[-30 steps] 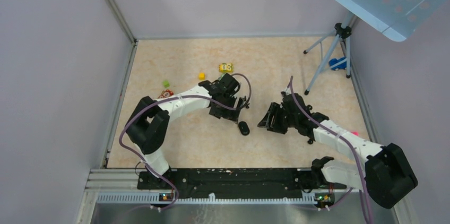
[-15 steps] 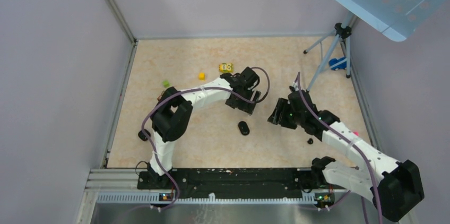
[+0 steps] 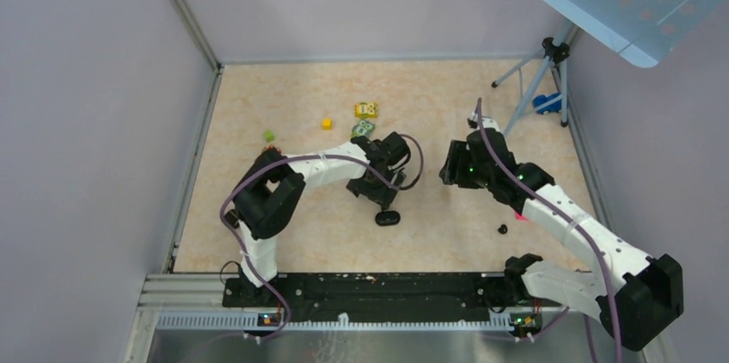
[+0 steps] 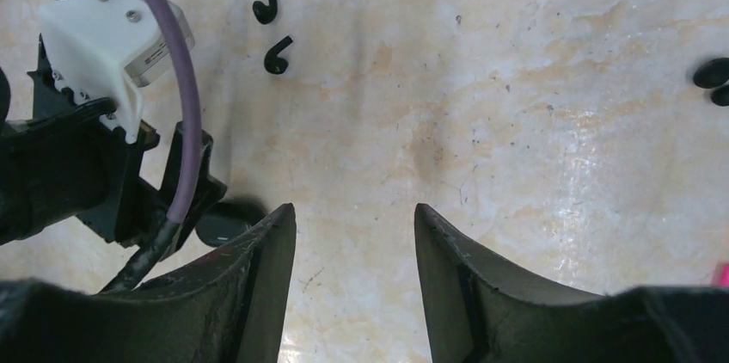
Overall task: Insert the wireless bluetooth earbuds into the charging case
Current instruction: Move the charging case to the center of the board, then pick up the charging case from the center of the board.
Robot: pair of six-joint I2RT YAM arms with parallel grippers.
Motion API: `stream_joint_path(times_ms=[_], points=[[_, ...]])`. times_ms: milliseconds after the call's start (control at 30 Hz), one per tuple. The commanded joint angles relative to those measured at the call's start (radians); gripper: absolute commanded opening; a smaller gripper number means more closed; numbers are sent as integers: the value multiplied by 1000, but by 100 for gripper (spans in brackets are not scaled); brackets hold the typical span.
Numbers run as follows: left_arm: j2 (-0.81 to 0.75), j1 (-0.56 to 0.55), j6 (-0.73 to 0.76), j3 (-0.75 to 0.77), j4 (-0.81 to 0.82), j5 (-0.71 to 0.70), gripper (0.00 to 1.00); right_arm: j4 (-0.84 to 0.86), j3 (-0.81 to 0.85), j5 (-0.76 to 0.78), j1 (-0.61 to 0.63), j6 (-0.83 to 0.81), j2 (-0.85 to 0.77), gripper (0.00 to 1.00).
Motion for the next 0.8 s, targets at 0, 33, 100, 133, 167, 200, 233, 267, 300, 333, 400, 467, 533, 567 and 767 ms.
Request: stream_joint_path(times_ms=[0,33,100,133,167,200,233,267,300,333,400,467,533,567,767], points=[[-108,0,-43,-86,-34,2,83,43,10,-60,-6,1,21,52],[-128,1,-57,-110,-34,2,83,45,-1,-76,-6,19,25,52],[-165,1,-78,-136,-36,9,83,59,-27,-118,-6,64,32,52],[-182,1,-87,-147,-36,12,83,71,-46,-154,-5,98,34,52],[-198,1,-96,-154,-35,14,83,90,-63,-197,-3,111,36,52],[-215,1,-104,-161,-35,15,84,119,-84,-243,-4,126,39,52],[-230,1,-113,-164,-38,15,84,146,-100,-285,-2,142,45,52],[-253,2,-122,-170,-38,15,84,173,-111,-309,7,162,50,52],[-274,3,-129,-176,-36,17,84,184,-120,-322,20,186,59,52],[-298,5,-133,-186,-31,20,85,193,-126,-326,36,213,64,52],[-353,16,-140,-210,-20,44,86,224,-144,-334,75,277,82,52],[-417,30,-147,-241,-5,63,86,262,-162,-329,119,356,107,51],[-490,56,-153,-284,13,74,87,274,-168,-276,178,444,141,50],[-528,75,-155,-310,25,89,87,278,-169,-252,207,490,162,48],[-751,180,-232,-544,222,258,88,246,-94,-176,305,723,326,45]])
